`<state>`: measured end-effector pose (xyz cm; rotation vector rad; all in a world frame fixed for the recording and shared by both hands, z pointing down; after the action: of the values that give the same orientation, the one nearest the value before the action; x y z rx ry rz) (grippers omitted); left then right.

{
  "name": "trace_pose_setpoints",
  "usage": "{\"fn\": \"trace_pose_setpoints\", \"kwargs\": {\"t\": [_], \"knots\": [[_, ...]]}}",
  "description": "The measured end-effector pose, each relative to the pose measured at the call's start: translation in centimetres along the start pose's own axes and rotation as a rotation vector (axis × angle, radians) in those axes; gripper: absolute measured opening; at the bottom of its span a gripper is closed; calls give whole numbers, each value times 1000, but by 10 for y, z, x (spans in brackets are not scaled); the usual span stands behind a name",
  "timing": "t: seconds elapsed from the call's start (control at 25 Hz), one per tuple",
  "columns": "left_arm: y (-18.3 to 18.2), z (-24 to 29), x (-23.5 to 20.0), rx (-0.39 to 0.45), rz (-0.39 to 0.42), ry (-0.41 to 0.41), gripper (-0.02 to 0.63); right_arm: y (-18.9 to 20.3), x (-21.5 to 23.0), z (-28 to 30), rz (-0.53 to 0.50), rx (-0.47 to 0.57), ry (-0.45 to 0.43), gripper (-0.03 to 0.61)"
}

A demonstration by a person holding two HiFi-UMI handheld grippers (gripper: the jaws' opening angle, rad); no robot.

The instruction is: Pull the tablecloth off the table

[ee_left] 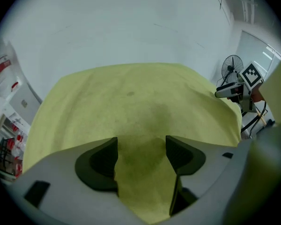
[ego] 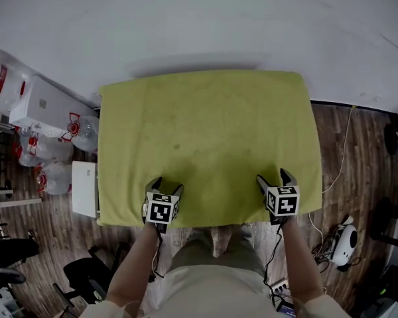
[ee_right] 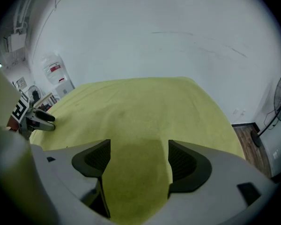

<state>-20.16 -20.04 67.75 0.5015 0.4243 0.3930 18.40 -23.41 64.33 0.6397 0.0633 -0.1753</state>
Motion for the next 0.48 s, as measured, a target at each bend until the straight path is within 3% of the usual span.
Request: {"fn": "trace_pose_setpoints", "kwargs": {"t": [0.2,0.48], "knots": [[-5,-3,3,11,-14,-32,319,12,10,18,-43,-33,-2,388],[0,-4,7,69,-59,-97,299,16,8,17,-51,6,9,387]]}}
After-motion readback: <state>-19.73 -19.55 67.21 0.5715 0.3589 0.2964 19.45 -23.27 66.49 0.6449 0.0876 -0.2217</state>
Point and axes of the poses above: the fingertips, and each gripper's own axes: z forward along the fingers, x to its right, y out of its underside, the point moved 9 cm from there along -z, backward along the fingers, and after that the axes turned 13 degrees about y, right-handed, at the moved point
